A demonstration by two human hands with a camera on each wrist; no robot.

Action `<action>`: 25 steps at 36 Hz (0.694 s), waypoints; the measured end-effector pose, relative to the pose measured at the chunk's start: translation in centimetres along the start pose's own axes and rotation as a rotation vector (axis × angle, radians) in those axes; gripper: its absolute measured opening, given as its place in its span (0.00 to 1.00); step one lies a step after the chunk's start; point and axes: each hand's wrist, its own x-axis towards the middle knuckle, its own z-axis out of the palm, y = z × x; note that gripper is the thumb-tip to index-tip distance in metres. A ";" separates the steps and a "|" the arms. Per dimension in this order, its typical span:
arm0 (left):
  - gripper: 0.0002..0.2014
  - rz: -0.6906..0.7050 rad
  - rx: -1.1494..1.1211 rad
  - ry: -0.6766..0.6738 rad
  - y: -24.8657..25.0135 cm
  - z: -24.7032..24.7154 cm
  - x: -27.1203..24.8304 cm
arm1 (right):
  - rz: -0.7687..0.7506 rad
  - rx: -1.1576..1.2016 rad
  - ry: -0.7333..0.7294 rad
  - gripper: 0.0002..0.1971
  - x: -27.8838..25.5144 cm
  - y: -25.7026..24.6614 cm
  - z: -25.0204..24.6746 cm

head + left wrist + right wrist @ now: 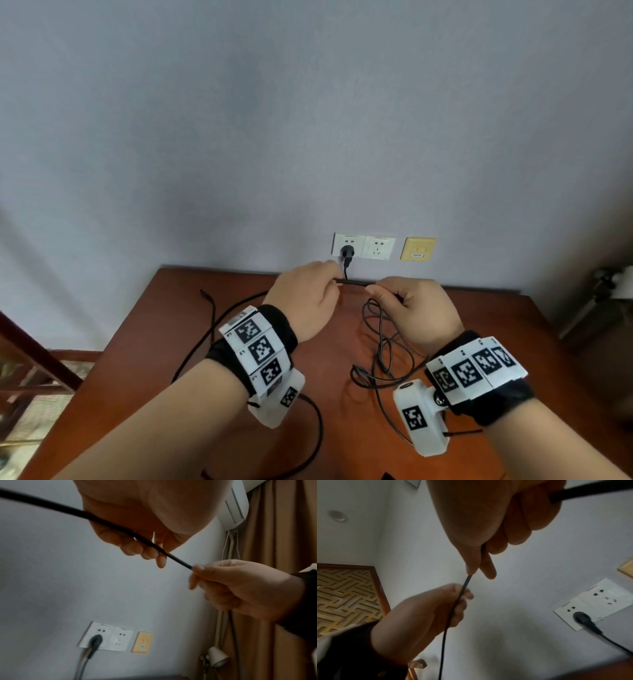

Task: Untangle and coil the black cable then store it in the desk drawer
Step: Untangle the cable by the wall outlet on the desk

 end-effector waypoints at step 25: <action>0.12 0.206 0.250 0.022 -2.1 -1.0 -0.4 | -0.214 -0.013 -0.239 0.13 -0.1 -1.2 0.2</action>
